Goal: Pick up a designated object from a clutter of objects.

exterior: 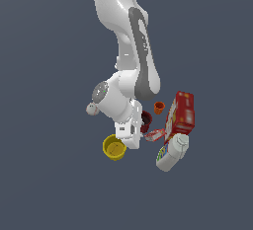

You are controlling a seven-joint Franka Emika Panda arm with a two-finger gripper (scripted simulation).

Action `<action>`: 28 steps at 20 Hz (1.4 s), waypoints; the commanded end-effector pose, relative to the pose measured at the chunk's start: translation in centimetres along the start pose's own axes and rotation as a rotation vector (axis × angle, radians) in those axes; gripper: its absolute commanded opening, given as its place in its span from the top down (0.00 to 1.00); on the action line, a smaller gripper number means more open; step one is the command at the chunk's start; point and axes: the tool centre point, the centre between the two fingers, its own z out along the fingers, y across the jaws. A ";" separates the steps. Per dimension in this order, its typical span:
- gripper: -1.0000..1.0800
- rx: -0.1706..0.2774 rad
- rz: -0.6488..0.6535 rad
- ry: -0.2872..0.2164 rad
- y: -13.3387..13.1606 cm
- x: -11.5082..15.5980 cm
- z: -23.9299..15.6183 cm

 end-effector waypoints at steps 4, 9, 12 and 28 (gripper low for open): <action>1.00 -0.003 -0.001 -0.001 0.3 0.8 -3.0; 1.00 -0.002 -0.001 -0.002 0.7 1.9 -7.1; 1.00 -0.002 -0.002 -0.004 1.0 2.7 -10.1; 1.00 -0.002 -0.001 -0.005 2.9 6.9 -26.8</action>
